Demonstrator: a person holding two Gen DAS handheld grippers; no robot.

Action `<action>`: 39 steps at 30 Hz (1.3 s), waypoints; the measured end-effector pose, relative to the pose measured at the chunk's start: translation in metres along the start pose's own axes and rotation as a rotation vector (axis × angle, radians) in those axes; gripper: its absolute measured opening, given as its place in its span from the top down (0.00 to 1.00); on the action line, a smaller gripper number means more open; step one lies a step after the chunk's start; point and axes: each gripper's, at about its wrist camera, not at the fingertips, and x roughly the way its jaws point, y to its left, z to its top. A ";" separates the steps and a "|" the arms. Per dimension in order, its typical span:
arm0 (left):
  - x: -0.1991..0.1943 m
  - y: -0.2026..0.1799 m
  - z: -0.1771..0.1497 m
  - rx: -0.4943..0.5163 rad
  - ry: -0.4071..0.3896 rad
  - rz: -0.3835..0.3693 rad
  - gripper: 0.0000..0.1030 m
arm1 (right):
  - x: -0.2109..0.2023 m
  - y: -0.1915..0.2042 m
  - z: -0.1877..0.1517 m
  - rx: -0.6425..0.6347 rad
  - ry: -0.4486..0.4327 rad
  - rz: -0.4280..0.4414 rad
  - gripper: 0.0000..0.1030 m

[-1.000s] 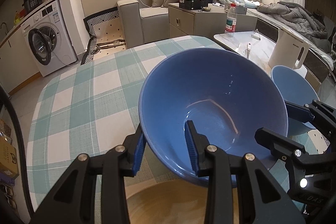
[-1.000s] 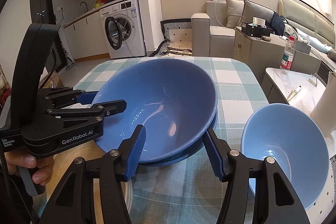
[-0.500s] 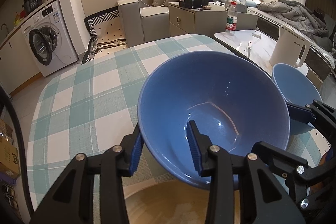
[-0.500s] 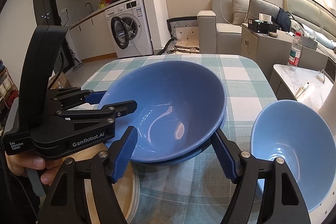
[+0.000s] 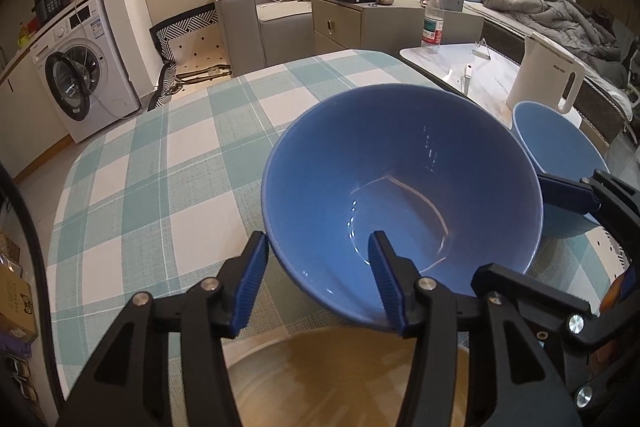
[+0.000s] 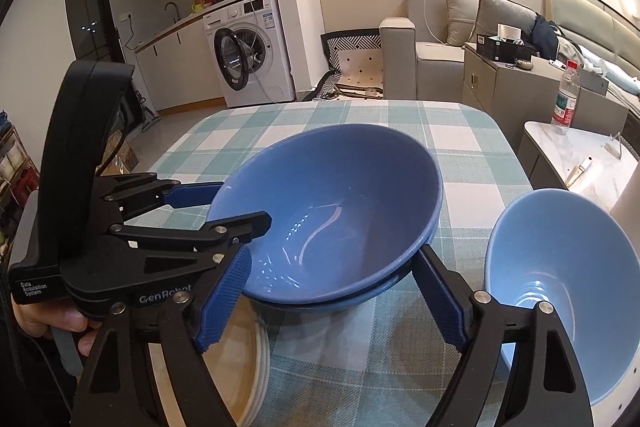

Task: Organize plates and bowls
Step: 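Open both grippers to release the bowl into the lower bowl, then pull both grippers back and move toward the light blue bowl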

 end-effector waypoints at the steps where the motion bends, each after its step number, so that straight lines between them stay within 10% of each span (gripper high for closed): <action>1: 0.000 0.000 0.000 0.000 0.001 0.001 0.46 | 0.000 -0.001 0.000 0.002 0.002 -0.004 0.16; 9: -0.002 0.007 0.000 -0.065 0.023 -0.022 0.39 | -0.011 -0.009 0.003 0.018 -0.028 0.004 0.08; 19: -0.021 -0.006 0.002 -0.045 -0.005 -0.060 0.05 | -0.038 -0.025 0.010 0.024 -0.076 -0.026 0.01; 39: -0.038 -0.045 0.006 -0.001 -0.049 -0.100 0.04 | -0.096 -0.061 0.012 0.052 -0.160 -0.086 0.01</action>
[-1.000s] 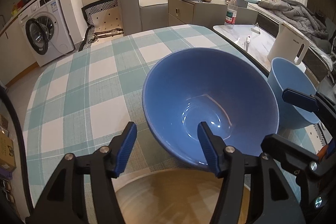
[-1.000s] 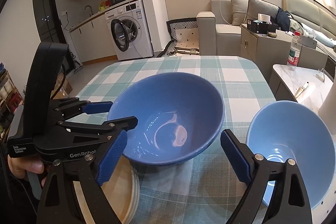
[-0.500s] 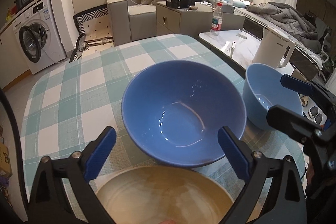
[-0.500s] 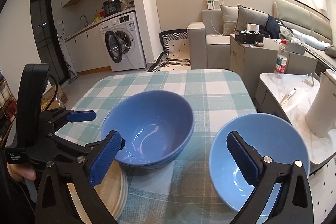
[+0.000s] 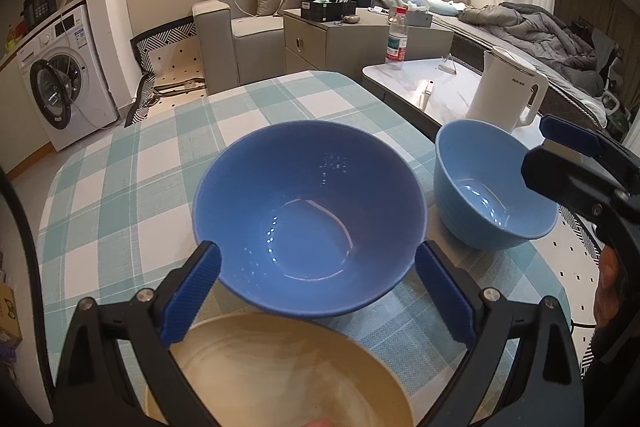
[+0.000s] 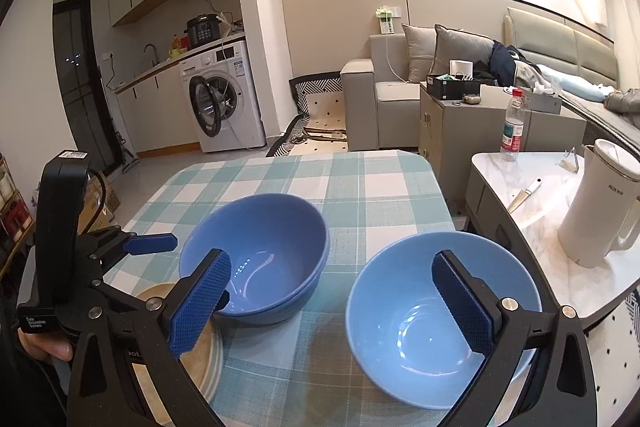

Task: Organize plates and bowls
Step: 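Pull both grippers back and move toward the light blue bowl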

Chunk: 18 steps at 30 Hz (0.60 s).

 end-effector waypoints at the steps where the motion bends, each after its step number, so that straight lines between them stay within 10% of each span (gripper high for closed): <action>1: 0.000 -0.002 0.000 0.000 -0.001 -0.004 0.04 | -0.002 -0.001 0.000 -0.004 -0.002 -0.006 0.01; 18: 0.010 -0.033 0.010 0.039 0.004 -0.039 0.04 | -0.014 -0.044 0.002 0.053 0.011 -0.088 0.01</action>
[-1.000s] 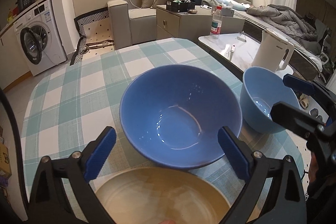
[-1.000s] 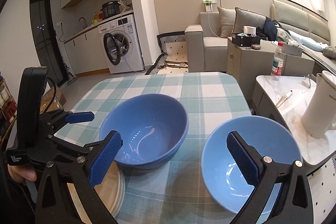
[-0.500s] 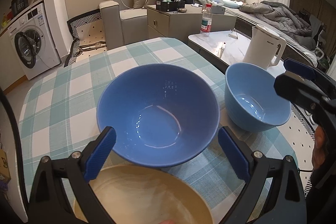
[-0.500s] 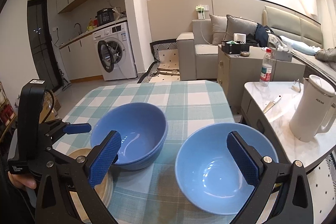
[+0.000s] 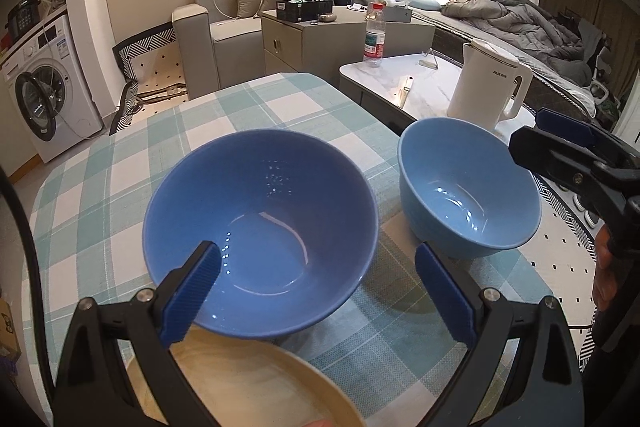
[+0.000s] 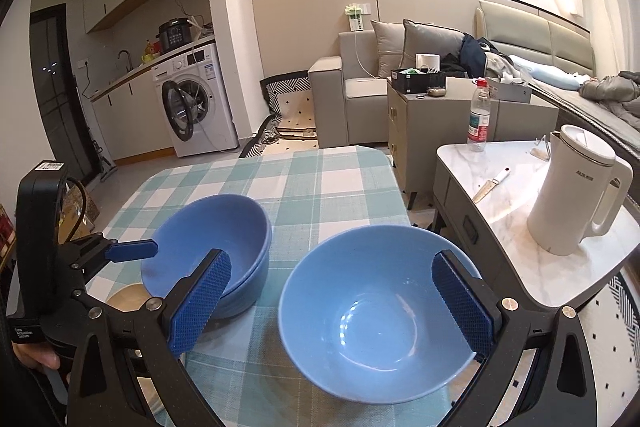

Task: Organize plates and bowls
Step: 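Pull both grippers back and move toward the light blue bowl, then close both grippers on the rim of the light blue bowl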

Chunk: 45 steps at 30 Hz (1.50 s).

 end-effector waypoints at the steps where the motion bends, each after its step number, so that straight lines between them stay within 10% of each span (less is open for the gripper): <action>1: 0.001 -0.001 0.000 -0.001 0.002 -0.002 0.04 | 0.000 -0.002 0.000 0.005 0.000 -0.002 0.01; 38: 0.013 -0.045 0.012 0.046 -0.008 -0.087 0.05 | 0.009 -0.079 -0.014 0.157 0.064 -0.122 0.01; 45: 0.017 -0.058 0.016 0.077 0.000 -0.137 0.19 | 0.012 -0.080 -0.015 0.159 0.058 -0.123 0.01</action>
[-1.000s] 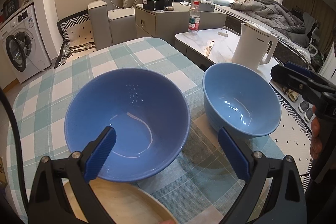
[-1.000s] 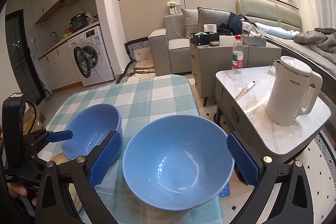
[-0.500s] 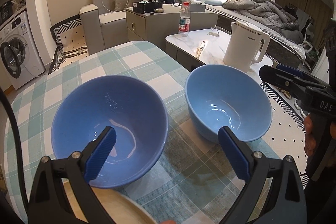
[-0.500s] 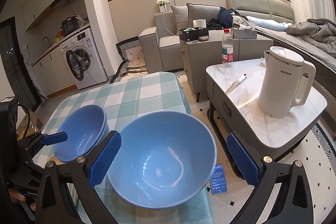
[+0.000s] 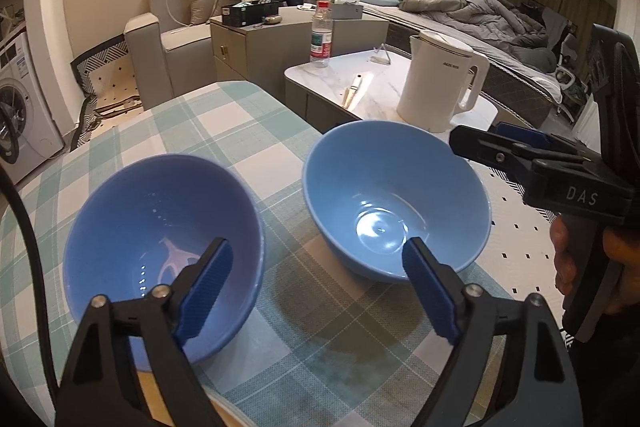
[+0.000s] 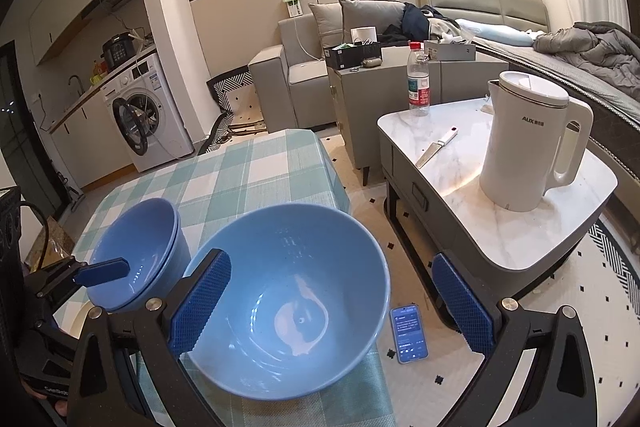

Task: Organize plates and bowls
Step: 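Close both grippers on the rim of the light blue bowl, then lift the light blue bowl with both grippers over the nested blue bowls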

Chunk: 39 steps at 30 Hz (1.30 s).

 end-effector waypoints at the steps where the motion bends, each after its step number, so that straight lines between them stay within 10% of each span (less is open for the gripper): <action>1: 0.000 -0.002 0.001 0.005 0.000 -0.008 0.22 | 0.001 -0.001 0.000 0.002 0.003 -0.003 0.01; 7: 0.007 -0.016 0.001 0.043 0.013 -0.054 0.43 | 0.003 -0.004 -0.002 0.010 0.001 0.009 0.01; 20: 0.029 -0.016 0.004 0.002 0.053 -0.076 0.43 | 0.029 -0.016 -0.011 0.055 0.099 0.019 0.03; 39: 0.044 -0.018 0.002 0.013 0.082 -0.067 0.57 | 0.046 -0.014 -0.020 0.037 0.162 0.045 0.42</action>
